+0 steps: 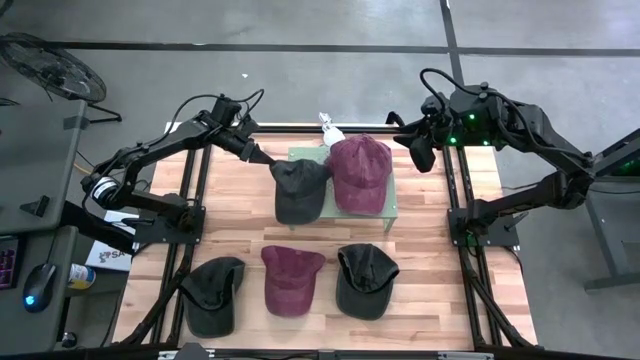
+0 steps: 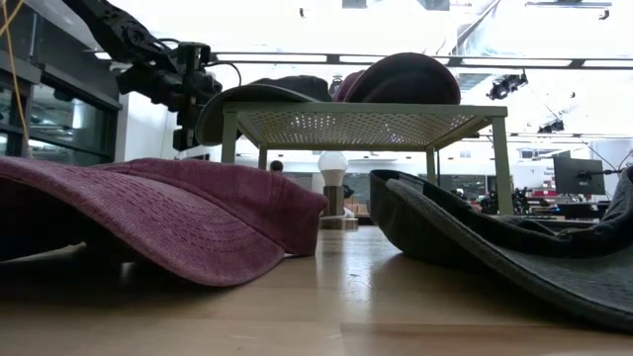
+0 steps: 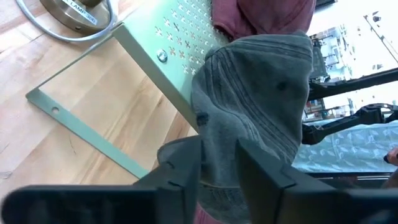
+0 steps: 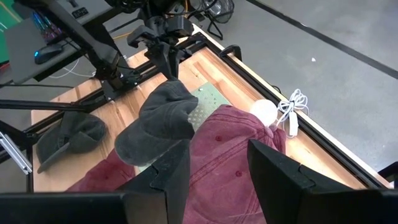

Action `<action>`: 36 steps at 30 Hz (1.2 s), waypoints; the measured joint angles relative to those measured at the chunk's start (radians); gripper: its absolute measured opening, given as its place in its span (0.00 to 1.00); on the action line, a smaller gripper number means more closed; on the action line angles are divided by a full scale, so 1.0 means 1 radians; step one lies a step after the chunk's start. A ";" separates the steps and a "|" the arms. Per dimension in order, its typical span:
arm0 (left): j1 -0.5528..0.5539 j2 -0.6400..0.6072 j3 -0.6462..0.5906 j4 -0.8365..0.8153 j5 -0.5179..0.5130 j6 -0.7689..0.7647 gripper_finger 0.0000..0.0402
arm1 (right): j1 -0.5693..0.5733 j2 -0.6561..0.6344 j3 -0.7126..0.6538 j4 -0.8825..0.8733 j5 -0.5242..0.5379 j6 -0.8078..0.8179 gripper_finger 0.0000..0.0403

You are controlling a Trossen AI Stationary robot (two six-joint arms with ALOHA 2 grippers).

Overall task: Pick & Place hat
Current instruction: Adjust the black cap on the shelf

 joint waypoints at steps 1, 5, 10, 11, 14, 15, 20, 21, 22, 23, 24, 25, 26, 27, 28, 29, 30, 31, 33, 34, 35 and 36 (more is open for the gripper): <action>0.000 0.000 0.000 0.000 0.000 0.000 0.22 | 0.000 0.000 0.000 0.000 0.000 -0.003 0.38; 0.000 0.000 0.000 0.000 0.000 0.002 0.11 | 0.000 0.000 0.000 0.000 0.000 -0.005 0.38; 0.000 0.000 0.000 0.000 0.000 0.003 0.01 | 0.000 0.000 0.000 0.000 0.000 -0.005 0.38; 0.000 0.000 0.000 0.001 0.001 0.003 0.01 | 0.000 0.000 0.000 0.000 0.000 -0.004 0.38; 0.000 0.000 0.000 0.029 0.005 -0.021 0.01 | 0.000 0.000 0.000 0.000 0.000 0.003 0.38; 0.000 0.000 0.000 0.046 0.008 -0.036 0.00 | 0.000 0.000 0.000 0.000 0.000 0.004 0.38; 0.000 0.000 0.001 0.157 0.039 -0.121 0.00 | 0.006 0.013 0.000 -0.004 0.000 0.007 0.38; 0.000 0.000 0.001 0.183 0.044 -0.141 0.00 | 0.009 0.019 0.000 -0.006 -0.001 0.006 0.38; 0.000 0.000 0.001 0.207 0.053 -0.160 0.00 | 0.012 0.025 0.000 -0.008 -0.002 0.005 0.38; 0.000 0.000 0.001 0.229 0.061 -0.179 0.00 | 0.014 0.030 0.000 -0.011 -0.002 0.004 0.38; 0.000 0.000 0.001 0.254 0.063 -0.197 0.00 | 0.017 0.033 0.000 -0.015 -0.001 0.004 0.38; 0.000 0.000 0.001 0.276 0.063 -0.213 0.00 | 0.017 0.035 0.000 -0.018 0.000 0.004 0.38; 0.000 0.000 0.001 0.296 0.063 -0.233 0.00 | 0.018 0.039 0.000 -0.018 0.001 0.003 0.38; 0.000 0.000 0.001 0.317 0.063 -0.248 0.00 | 0.018 0.041 0.000 -0.016 0.001 0.004 0.38; 0.000 0.000 0.001 0.335 0.063 -0.259 0.00 | 0.017 0.044 0.000 -0.014 0.001 0.004 0.38; 0.000 0.000 0.001 0.347 0.064 -0.268 0.00 | 0.017 0.047 0.000 -0.007 -0.002 0.004 0.38; 0.000 0.000 0.001 0.355 0.063 -0.277 0.00 | 0.017 0.051 0.000 0.005 -0.007 -0.001 0.38; 0.000 0.000 0.001 0.362 0.063 -0.283 0.00 | 0.018 0.057 0.000 0.022 -0.023 -0.011 0.38; 0.000 0.000 0.001 0.376 0.064 -0.289 0.00 | 0.018 0.073 0.000 0.065 -0.068 -0.017 0.38; 0.000 0.000 0.001 0.381 0.064 -0.295 0.00 | 0.018 0.086 0.000 0.089 -0.089 -0.018 0.38; 0.000 0.000 0.001 0.385 0.063 -0.302 0.00 | 0.018 0.099 0.000 0.116 -0.102 -0.019 0.38; 0.000 0.000 0.001 0.393 0.064 -0.308 0.00 | 0.018 0.114 0.000 0.139 -0.109 -0.019 0.38</action>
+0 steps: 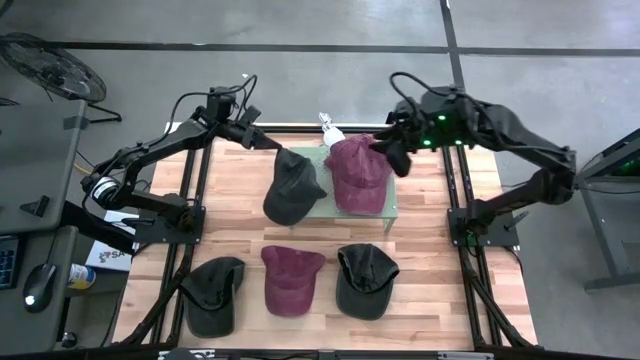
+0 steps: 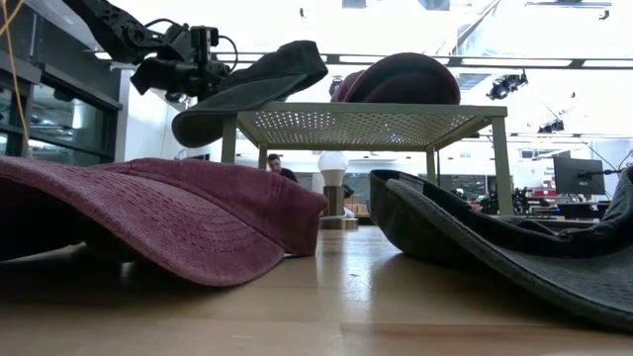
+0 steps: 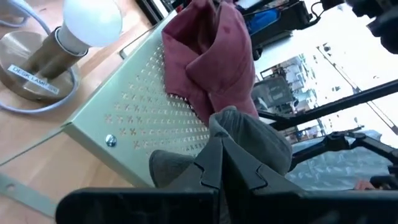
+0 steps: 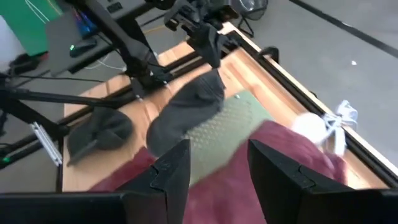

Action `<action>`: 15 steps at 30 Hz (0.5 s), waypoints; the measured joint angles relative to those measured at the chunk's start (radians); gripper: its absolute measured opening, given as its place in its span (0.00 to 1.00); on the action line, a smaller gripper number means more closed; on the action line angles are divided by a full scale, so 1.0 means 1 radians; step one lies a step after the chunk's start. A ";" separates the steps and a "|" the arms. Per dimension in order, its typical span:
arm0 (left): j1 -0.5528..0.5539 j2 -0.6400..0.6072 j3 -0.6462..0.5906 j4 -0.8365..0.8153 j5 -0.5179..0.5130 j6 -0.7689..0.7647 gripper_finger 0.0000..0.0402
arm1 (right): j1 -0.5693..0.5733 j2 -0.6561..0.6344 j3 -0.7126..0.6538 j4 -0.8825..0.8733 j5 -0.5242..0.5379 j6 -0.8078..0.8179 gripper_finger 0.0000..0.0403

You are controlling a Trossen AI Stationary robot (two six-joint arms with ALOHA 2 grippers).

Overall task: Pick & Place hat
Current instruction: Adjust the black cap on the shelf

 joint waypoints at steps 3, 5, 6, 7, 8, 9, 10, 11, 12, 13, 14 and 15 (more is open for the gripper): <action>0.000 0.000 0.000 0.046 0.018 -0.030 0.00 | 0.000 0.050 0.000 0.065 -0.022 0.008 0.38; 0.000 0.000 0.000 0.105 0.030 -0.069 0.00 | -0.001 0.083 0.000 0.104 -0.033 0.022 0.38; 0.000 0.000 0.000 0.138 0.035 -0.092 0.00 | -0.004 0.098 0.000 0.119 -0.038 0.025 0.38; 0.000 0.000 0.000 0.173 0.044 -0.118 0.00 | -0.006 0.111 0.000 0.132 -0.044 0.025 0.38; 0.000 0.000 0.000 0.214 0.048 -0.143 0.00 | -0.010 0.124 0.000 0.141 -0.052 0.025 0.38; 0.000 0.000 0.000 0.259 0.053 -0.171 0.00 | -0.012 0.134 0.000 0.147 -0.059 0.028 0.38; 0.000 0.000 0.000 0.298 0.061 -0.200 0.00 | -0.017 0.144 0.000 0.155 -0.068 0.033 0.38; 0.000 0.000 0.000 0.340 0.070 -0.229 0.00 | -0.020 0.152 0.000 0.162 -0.075 0.042 0.38; 0.000 0.000 0.000 0.381 0.074 -0.258 0.00 | -0.023 0.160 0.000 0.170 -0.078 0.053 0.38; 0.000 0.000 0.000 0.417 0.076 -0.285 0.00 | -0.023 0.167 0.000 0.182 -0.081 0.064 0.38; 0.000 0.000 0.000 0.453 0.079 -0.310 0.00 | -0.024 0.173 0.000 0.194 -0.089 0.071 0.38; 0.000 0.000 0.000 0.485 0.081 -0.332 0.00 | -0.024 0.178 0.000 0.204 -0.096 0.073 0.38</action>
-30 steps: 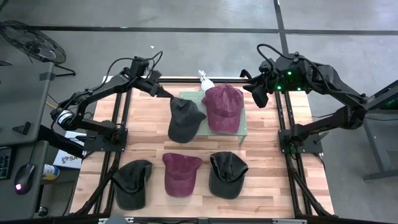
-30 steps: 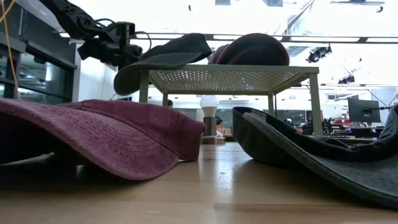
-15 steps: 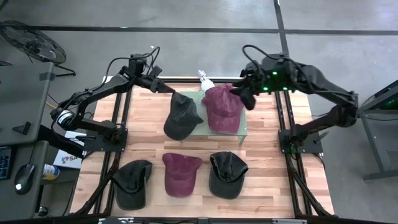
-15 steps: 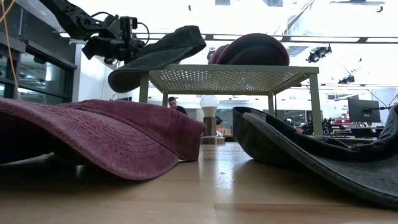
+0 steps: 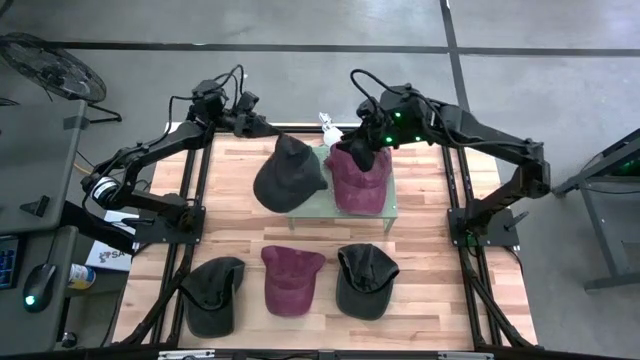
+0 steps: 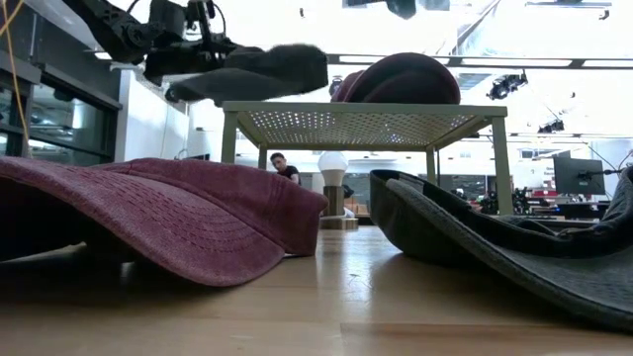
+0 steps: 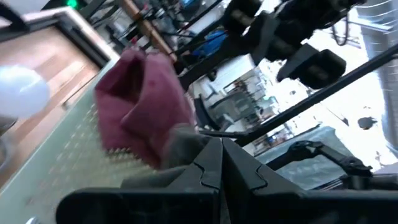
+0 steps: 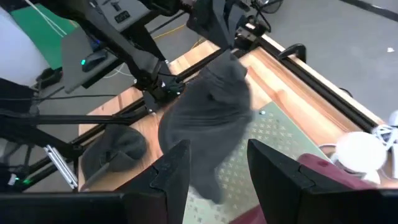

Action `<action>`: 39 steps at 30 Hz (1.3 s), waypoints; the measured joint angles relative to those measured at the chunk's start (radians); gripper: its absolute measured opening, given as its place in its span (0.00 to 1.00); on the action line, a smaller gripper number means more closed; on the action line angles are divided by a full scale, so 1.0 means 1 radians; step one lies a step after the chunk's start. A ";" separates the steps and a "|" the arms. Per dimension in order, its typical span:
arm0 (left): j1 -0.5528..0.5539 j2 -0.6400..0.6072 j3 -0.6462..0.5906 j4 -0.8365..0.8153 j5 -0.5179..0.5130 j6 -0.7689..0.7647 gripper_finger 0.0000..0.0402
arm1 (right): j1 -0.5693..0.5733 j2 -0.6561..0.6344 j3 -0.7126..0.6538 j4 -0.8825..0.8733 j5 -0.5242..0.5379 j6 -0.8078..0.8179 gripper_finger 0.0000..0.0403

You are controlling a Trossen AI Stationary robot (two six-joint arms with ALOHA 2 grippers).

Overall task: Pick & Place hat
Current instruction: Adjust the black cap on the shelf

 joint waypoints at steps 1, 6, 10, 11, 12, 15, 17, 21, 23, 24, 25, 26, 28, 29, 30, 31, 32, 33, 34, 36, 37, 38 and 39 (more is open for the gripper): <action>0.000 0.000 0.000 0.031 0.003 -0.021 0.00 | 0.000 0.004 0.000 0.013 -0.006 0.000 0.38; 0.000 0.000 0.000 0.197 0.022 -0.130 0.00 | 0.001 0.015 0.000 0.076 -0.014 0.003 0.38; 0.000 0.000 0.000 0.338 0.024 -0.236 0.00 | 0.000 0.015 0.000 0.111 -0.011 -0.018 0.38; 0.000 0.000 0.000 0.375 0.024 -0.262 0.00 | 0.000 0.015 0.000 0.119 -0.011 -0.019 0.38; 0.000 0.000 0.000 0.412 0.025 -0.287 0.00 | 0.000 0.015 0.000 0.126 -0.011 -0.019 0.38; 0.000 0.000 0.000 0.517 0.024 -0.364 0.00 | 0.001 0.016 0.000 0.143 -0.012 -0.032 0.38; 0.000 0.000 0.003 0.578 0.026 -0.410 0.00 | 0.001 0.021 0.000 0.164 -0.008 -0.049 0.38; -0.014 0.000 0.054 0.628 0.034 -0.456 0.00 | 0.001 0.031 0.000 0.216 -0.023 -0.101 0.38; -0.029 0.000 0.088 0.628 0.044 -0.456 0.00 | 0.000 0.032 0.000 0.236 -0.047 -0.130 0.38; -0.036 0.000 0.106 0.627 0.052 -0.456 0.00 | -0.001 0.034 0.000 0.252 -0.057 -0.149 0.38; -0.046 0.000 0.125 0.628 0.056 -0.456 0.00 | -0.001 0.034 0.000 0.265 -0.064 -0.168 0.38; -0.056 0.000 0.144 0.627 0.062 -0.456 0.00 | -0.001 0.034 0.000 0.269 -0.068 -0.186 0.38; -0.076 0.000 0.176 0.622 0.071 -0.456 0.00 | -0.005 0.035 0.000 0.287 -0.070 -0.227 0.39; -0.083 0.000 0.190 0.617 0.073 -0.456 0.00 | -0.006 0.035 0.000 0.295 -0.069 -0.248 0.39; -0.092 0.000 0.203 0.610 0.074 -0.456 0.00 | -0.006 0.036 0.000 0.295 -0.069 -0.275 0.40; -0.099 0.000 0.214 0.603 0.077 -0.456 0.00 | -0.006 0.036 0.000 0.299 -0.068 -0.304 0.41; -0.105 0.000 0.224 0.602 0.077 -0.455 0.00 | -0.006 0.036 0.000 0.304 -0.069 -0.330 0.42; -0.108 0.000 0.232 0.602 0.077 -0.455 0.00 | -0.006 0.036 0.000 0.307 -0.069 -0.351 0.44; -0.112 0.000 0.239 0.602 0.076 -0.456 0.00 | -0.006 0.036 0.000 0.309 -0.075 -0.365 0.45; -0.119 0.000 0.251 0.601 0.071 -0.456 0.00 | -0.008 0.036 0.000 0.320 -0.076 -0.385 0.49; -0.127 0.000 0.255 0.600 0.067 -0.456 0.00 | -0.009 0.036 0.000 0.326 -0.076 -0.386 0.50; -0.133 0.000 0.259 0.598 0.061 -0.456 0.00 | -0.011 0.036 0.000 0.338 -0.076 -0.388 0.52; -0.139 0.000 0.262 0.597 0.051 -0.455 0.00 | -0.012 0.036 0.000 0.351 -0.075 -0.389 0.53</action>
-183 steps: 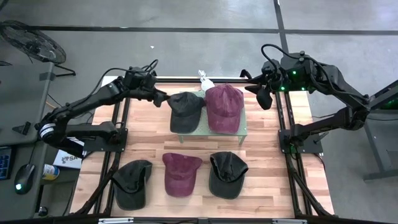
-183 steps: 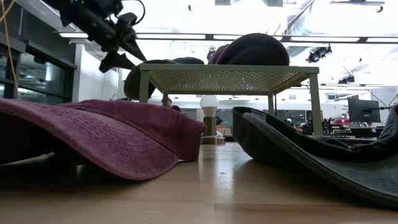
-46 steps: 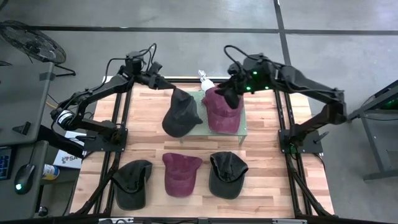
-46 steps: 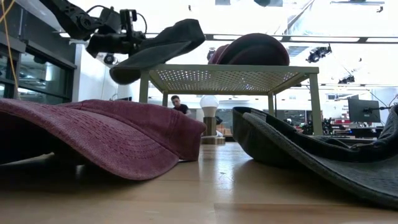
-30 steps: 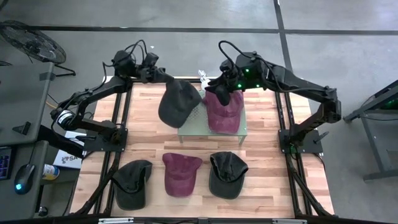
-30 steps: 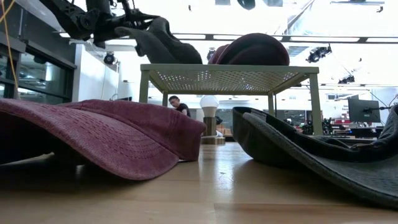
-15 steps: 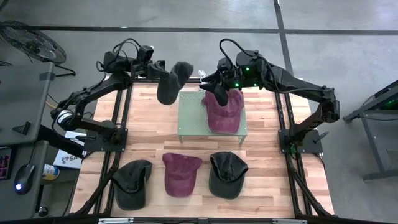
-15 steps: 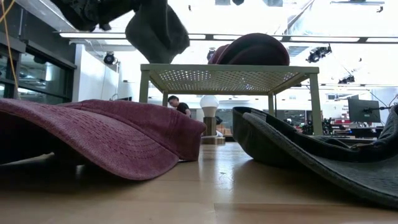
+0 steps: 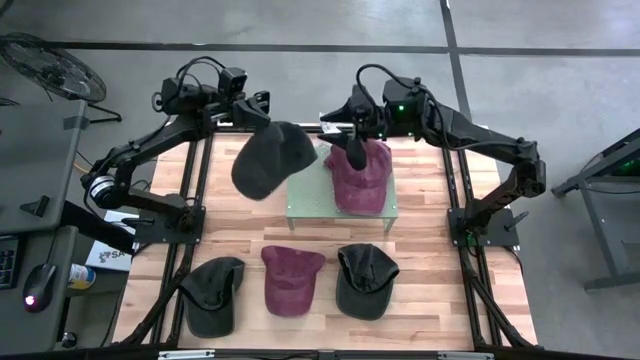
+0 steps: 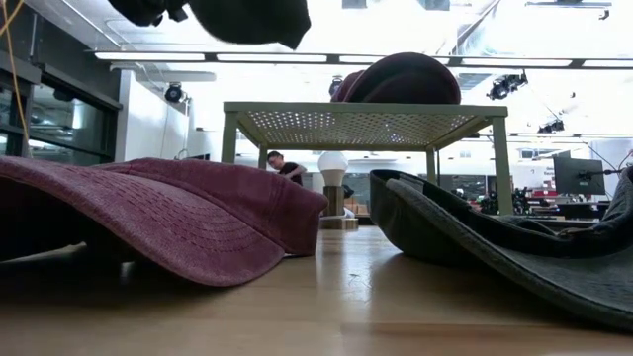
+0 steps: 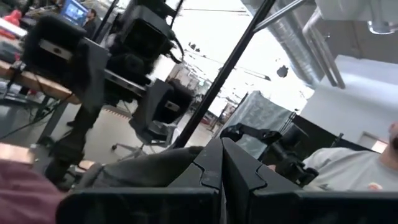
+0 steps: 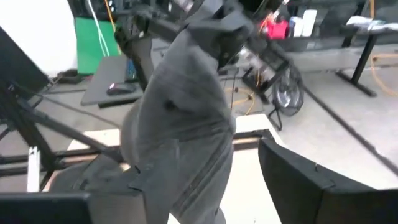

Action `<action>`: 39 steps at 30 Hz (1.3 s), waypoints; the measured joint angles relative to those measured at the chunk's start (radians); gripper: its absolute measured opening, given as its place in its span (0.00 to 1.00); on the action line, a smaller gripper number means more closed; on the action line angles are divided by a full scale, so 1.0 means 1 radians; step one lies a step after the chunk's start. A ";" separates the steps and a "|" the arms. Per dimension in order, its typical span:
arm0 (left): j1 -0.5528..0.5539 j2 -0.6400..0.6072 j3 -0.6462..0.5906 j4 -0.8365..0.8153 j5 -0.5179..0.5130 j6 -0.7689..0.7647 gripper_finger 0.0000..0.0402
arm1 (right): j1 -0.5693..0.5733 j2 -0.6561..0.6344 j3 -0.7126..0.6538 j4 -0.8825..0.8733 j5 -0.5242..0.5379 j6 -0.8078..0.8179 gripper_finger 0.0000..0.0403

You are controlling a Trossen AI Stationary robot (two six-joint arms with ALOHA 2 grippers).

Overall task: Pick & Place hat
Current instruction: Adjust the black cap on the shelf

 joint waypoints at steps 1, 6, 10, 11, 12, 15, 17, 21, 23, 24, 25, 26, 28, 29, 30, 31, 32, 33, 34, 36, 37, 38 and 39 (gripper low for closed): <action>-0.007 0.000 0.004 -0.001 -0.007 0.002 0.00 | -0.001 0.000 0.000 0.012 0.001 -0.004 0.55; -0.047 0.000 0.024 -0.054 -0.037 0.046 0.00 | -0.001 0.000 0.000 0.056 0.004 -0.027 0.58; -0.078 0.000 0.046 -0.126 -0.065 0.110 0.00 | -0.008 0.000 0.000 0.059 0.006 -0.044 0.58; -0.086 0.000 0.052 -0.145 -0.071 0.124 0.00 | -0.010 0.000 0.000 0.062 0.006 -0.045 0.58; -0.093 0.000 0.056 -0.162 -0.078 0.137 0.00 | -0.012 0.000 0.000 0.067 0.006 -0.045 0.58; -0.114 0.000 0.072 -0.205 -0.092 0.173 0.00 | -0.012 0.000 0.000 0.066 0.006 -0.045 0.58; -0.128 0.000 0.087 -0.233 -0.102 0.198 0.00 | -0.013 0.003 0.000 0.067 0.003 -0.045 0.58; -0.157 0.000 0.105 -0.286 -0.122 0.248 0.00 | -0.013 0.011 0.000 0.063 -0.023 -0.044 0.58; -0.165 0.000 0.108 -0.308 -0.134 0.268 0.00 | -0.013 0.017 0.000 0.062 -0.043 -0.041 0.58; -0.170 0.000 0.108 -0.315 -0.139 0.271 0.00 | -0.013 0.018 0.000 0.059 -0.055 -0.035 0.58; -0.169 0.000 0.108 -0.317 -0.144 0.271 0.00 | -0.013 0.018 0.000 0.057 -0.068 -0.025 0.58; -0.169 0.000 0.108 -0.317 -0.149 0.272 0.00 | -0.012 0.019 0.000 0.057 -0.081 -0.020 0.58; -0.169 0.000 0.108 -0.317 -0.162 0.279 0.00 | -0.006 0.022 0.000 0.050 -0.106 -0.019 0.58; -0.169 0.000 0.108 -0.318 -0.168 0.283 0.00 | -0.003 0.022 0.000 0.040 -0.114 -0.018 0.58; -0.169 0.000 0.108 -0.319 -0.176 0.287 0.00 | 0.001 0.022 0.000 0.030 -0.118 -0.018 0.58; -0.169 0.000 0.108 -0.320 -0.184 0.288 0.00 | 0.004 0.023 0.000 0.017 -0.118 -0.018 0.58; -0.169 0.000 0.108 -0.320 -0.188 0.289 0.00 | 0.007 0.023 0.000 0.003 -0.117 -0.019 0.58; -0.169 0.000 0.108 -0.319 -0.189 0.289 0.00 | 0.009 0.023 0.000 -0.005 -0.114 -0.022 0.58; -0.169 0.000 0.108 -0.318 -0.190 0.289 0.00 | 0.009 0.023 0.000 -0.006 -0.113 -0.023 0.58; -0.169 0.000 0.108 -0.319 -0.195 0.289 0.00 | 0.009 0.023 0.000 -0.002 -0.112 -0.023 0.58; -0.169 0.000 0.108 -0.319 -0.199 0.289 0.00 | 0.009 0.023 0.000 0.003 -0.110 -0.020 0.57; -0.169 0.000 0.108 -0.319 -0.204 0.289 0.00 | 0.008 0.023 0.000 0.006 -0.101 -0.017 0.56; -0.169 0.000 0.108 -0.319 -0.209 0.289 0.00 | 0.008 0.023 0.000 0.007 -0.093 -0.016 0.55</action>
